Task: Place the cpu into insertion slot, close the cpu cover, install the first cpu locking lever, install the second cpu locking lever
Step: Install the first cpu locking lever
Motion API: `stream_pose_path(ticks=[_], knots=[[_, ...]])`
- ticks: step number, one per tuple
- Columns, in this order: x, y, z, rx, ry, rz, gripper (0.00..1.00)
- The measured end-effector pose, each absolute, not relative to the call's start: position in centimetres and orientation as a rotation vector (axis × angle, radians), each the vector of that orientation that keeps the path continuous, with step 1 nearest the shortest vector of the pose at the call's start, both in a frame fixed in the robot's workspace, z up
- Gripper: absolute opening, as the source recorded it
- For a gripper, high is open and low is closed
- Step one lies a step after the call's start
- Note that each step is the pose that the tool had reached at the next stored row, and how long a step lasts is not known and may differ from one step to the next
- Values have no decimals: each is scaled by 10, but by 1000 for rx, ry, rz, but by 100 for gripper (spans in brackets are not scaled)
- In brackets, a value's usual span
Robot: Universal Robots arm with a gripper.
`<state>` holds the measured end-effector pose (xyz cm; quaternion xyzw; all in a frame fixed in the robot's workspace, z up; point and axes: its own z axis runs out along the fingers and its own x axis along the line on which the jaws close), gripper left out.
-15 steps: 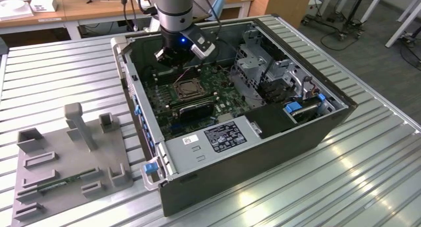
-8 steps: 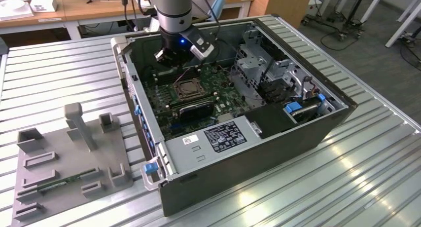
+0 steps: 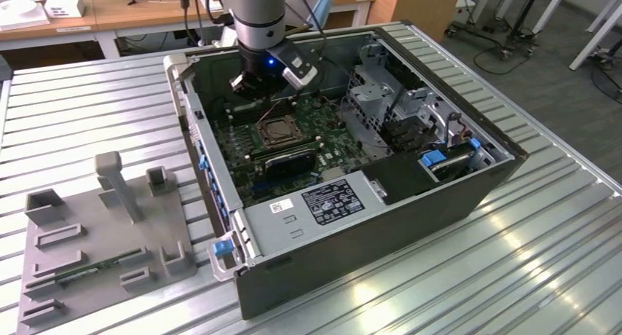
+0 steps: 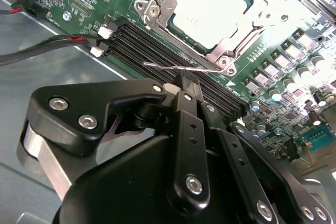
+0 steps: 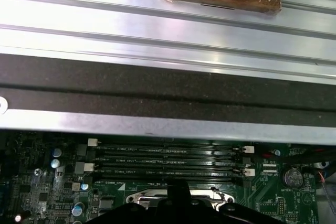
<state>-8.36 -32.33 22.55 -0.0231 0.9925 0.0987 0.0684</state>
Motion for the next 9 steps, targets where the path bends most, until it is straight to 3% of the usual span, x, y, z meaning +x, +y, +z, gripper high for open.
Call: stream_pose_path(ticks=[9], knots=[[-82,-323,225,-70,2989,297,11]])
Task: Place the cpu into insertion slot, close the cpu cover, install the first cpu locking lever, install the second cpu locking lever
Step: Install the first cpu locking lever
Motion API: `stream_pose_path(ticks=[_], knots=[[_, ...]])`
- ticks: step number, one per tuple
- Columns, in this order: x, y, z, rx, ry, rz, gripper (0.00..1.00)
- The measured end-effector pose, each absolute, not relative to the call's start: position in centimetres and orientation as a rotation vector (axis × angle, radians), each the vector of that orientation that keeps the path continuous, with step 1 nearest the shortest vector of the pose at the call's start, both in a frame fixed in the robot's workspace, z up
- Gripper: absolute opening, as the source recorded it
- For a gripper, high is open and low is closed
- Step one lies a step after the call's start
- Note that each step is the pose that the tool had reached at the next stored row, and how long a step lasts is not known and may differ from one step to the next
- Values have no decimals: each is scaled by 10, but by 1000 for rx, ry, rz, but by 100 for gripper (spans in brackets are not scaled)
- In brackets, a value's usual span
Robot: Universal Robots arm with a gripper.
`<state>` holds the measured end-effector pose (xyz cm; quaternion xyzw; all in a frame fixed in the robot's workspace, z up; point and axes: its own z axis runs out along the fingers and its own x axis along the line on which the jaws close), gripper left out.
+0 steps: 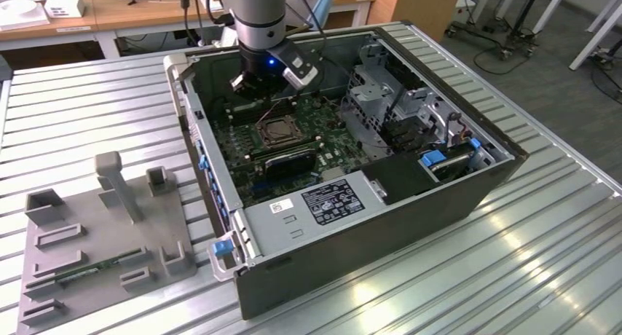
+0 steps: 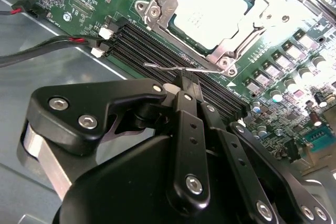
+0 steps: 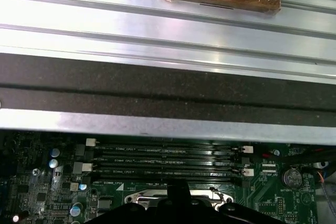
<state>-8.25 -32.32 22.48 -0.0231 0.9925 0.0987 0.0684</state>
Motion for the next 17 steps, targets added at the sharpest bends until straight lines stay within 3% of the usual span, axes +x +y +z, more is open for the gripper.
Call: stream_pose_path(ticks=[17], knots=[[-78,-323,219,-69,2989,297,11]])
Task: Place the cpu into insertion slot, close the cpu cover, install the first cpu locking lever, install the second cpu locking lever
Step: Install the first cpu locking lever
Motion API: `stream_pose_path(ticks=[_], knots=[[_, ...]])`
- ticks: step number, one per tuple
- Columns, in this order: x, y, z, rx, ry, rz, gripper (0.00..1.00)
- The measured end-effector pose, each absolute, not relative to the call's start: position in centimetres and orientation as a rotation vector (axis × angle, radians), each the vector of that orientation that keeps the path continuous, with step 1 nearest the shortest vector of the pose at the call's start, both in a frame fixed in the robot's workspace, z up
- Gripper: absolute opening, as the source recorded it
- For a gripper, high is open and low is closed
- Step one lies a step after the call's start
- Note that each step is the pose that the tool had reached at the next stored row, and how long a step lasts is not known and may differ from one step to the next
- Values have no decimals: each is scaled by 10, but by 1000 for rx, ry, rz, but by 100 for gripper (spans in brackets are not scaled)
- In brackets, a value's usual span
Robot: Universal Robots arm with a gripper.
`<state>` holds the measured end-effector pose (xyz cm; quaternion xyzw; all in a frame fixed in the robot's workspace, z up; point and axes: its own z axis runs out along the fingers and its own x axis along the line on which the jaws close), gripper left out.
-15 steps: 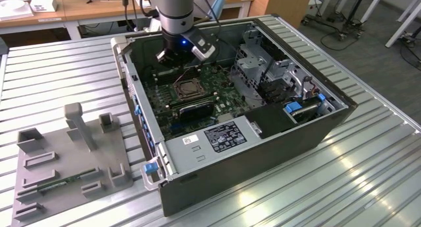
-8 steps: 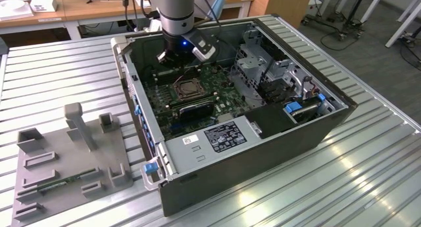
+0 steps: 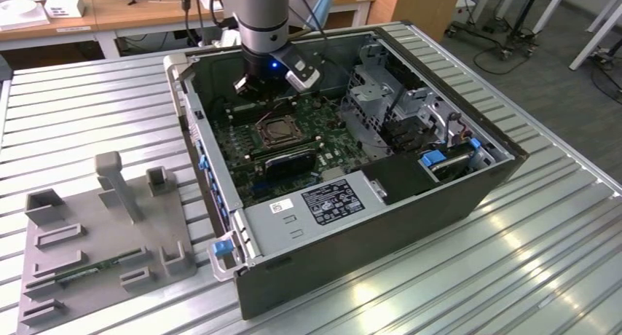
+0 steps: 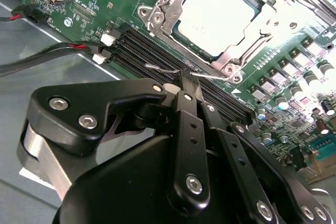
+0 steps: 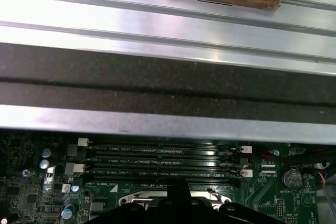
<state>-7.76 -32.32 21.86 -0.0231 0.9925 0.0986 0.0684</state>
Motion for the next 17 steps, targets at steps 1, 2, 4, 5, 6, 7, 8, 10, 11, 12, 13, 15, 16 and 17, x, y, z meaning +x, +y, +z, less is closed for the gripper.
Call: stream_pose_path(ticks=[1,2,4,5,6,7,8,10,11,12,13,15,16,17], knots=[[-77,-323,218,-69,2989,297,11],[-77,-323,218,-69,2989,297,11],[-76,-323,217,-69,2989,297,11],[-76,-323,217,-69,2989,297,11],[-75,-323,216,-69,2989,297,11],[-75,-323,216,-69,2989,297,11],[-75,-323,215,-69,2989,297,11],[-74,-323,214,-69,2989,297,11],[-74,-323,213,-69,2989,297,11],[-74,-323,213,-69,2989,297,11],[-74,-323,213,-69,2989,297,11],[-74,-323,212,-69,2989,297,11],[-74,-323,212,-69,2989,297,11],[-74,-323,212,-69,2989,297,11]])
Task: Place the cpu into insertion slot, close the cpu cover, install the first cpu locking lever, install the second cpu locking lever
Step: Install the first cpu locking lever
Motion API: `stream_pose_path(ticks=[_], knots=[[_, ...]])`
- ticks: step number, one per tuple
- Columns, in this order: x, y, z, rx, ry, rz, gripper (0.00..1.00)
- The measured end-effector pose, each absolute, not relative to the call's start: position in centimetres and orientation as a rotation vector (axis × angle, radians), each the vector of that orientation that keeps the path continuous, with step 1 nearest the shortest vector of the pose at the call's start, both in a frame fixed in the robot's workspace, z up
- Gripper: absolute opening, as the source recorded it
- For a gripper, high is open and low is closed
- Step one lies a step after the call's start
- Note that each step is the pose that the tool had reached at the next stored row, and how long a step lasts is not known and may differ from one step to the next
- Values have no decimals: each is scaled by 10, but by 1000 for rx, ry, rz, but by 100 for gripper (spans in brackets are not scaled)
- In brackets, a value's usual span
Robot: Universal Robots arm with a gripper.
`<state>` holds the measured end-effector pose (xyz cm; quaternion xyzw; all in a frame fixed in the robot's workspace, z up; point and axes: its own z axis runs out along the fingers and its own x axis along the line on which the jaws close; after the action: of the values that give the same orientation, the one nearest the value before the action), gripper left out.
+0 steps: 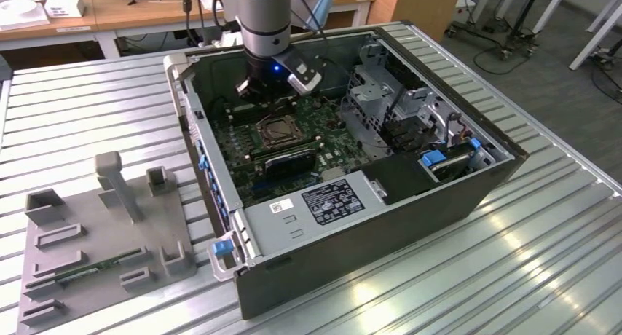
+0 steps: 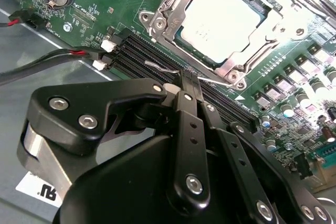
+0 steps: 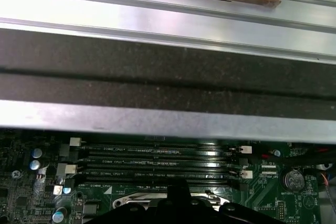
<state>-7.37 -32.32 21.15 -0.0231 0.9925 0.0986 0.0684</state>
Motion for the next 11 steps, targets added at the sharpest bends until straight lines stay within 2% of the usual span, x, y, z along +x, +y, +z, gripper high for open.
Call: stream_pose_path(ticks=[11], knots=[[-72,-322,210,-70,2989,297,11]])
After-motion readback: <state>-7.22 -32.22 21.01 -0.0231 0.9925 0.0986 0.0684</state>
